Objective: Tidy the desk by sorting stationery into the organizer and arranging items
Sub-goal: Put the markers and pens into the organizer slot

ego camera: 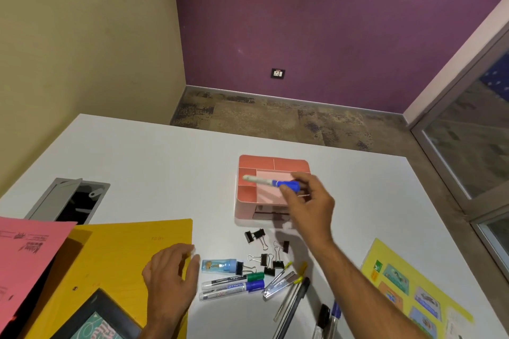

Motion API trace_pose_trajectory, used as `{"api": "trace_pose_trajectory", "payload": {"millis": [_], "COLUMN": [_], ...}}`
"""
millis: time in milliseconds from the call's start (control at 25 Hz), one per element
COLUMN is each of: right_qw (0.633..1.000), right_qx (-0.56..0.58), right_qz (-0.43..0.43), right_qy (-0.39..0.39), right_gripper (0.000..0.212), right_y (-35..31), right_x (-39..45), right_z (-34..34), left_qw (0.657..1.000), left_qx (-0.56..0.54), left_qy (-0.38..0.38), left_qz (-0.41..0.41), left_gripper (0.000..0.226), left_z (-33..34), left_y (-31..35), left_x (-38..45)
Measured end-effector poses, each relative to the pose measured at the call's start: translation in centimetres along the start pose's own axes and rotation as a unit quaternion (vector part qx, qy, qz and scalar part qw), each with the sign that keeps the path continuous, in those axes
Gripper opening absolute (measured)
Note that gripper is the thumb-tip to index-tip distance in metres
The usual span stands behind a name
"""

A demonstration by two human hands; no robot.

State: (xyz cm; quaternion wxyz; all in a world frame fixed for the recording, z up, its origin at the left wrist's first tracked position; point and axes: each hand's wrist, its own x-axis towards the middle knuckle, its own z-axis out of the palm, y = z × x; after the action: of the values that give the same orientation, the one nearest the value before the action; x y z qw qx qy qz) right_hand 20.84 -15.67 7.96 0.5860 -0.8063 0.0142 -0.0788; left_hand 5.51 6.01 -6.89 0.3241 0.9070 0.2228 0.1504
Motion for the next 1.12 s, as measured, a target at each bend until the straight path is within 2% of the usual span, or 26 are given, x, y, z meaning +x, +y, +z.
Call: {"api": "trace_pose_trajectory", "payload": {"millis": [120, 200, 240, 320, 400, 560, 720, 880, 1000, 1040, 1120], "right_qw": [0.993, 0.987, 0.985, 0.982, 0.975, 0.958, 0.954, 0.944, 0.941, 0.950, 0.982], "right_qx": [-0.026, -0.064, -0.082, -0.127, -0.190, -0.284, -0.297, -0.319, -0.329, -0.308, -0.183], "right_qz": [-0.048, -0.073, -0.074, -0.067, -0.056, -0.005, 0.041, 0.063, 0.028, -0.006, -0.047], "right_qy": [0.107, 0.126, 0.129, 0.122, 0.095, 0.030, 0.005, -0.056, -0.072, -0.055, -0.027], "right_gripper": [0.025, 0.024, 0.025, 0.028, 0.031, 0.035, 0.039, 0.047, 0.048, 0.042, 0.025], "right_y": [0.0, 0.4, 0.7, 1.4, 2.2, 2.9, 3.3, 3.4, 3.4, 3.4, 3.3], "right_x": [3.8, 5.7, 6.4, 7.5, 8.1, 8.2, 8.1, 8.0, 7.7, 7.3, 6.2], "right_z": [-0.9, -1.2, -1.3, -1.2, -0.8, -0.3, -0.2, -0.2, -0.5, -0.7, -0.9], "left_qw": [0.993, 0.980, 0.968, 0.938, 0.927, 0.907, 0.889, 0.901, 0.944, 0.959, 0.973], "left_qx": [-0.068, -0.037, 0.012, 0.113, 0.162, 0.211, 0.203, 0.171, 0.081, 0.038, -0.045], "left_qy": [-0.054, -0.121, -0.147, -0.171, -0.179, -0.171, -0.177, -0.180, -0.167, -0.163, -0.149], "left_qz": [0.078, 0.151, 0.204, 0.281, 0.288, 0.322, 0.369, 0.355, 0.274, 0.230, 0.171], "left_gripper": [0.009, 0.014, 0.015, 0.017, 0.024, 0.029, 0.024, 0.020, 0.017, 0.022, 0.026], "left_z": [0.4, 0.8, 1.1, 1.7, 2.1, 2.2, 2.2, 1.9, 1.3, 1.2, 1.3], "left_y": [1.9, 2.5, 2.6, 3.0, 3.4, 3.9, 4.3, 5.2, 6.9, 7.6, 8.9], "left_x": [-0.8, -0.7, -0.5, -0.2, 0.2, 0.6, 0.4, -0.1, 0.0, 0.2, 0.9]}}
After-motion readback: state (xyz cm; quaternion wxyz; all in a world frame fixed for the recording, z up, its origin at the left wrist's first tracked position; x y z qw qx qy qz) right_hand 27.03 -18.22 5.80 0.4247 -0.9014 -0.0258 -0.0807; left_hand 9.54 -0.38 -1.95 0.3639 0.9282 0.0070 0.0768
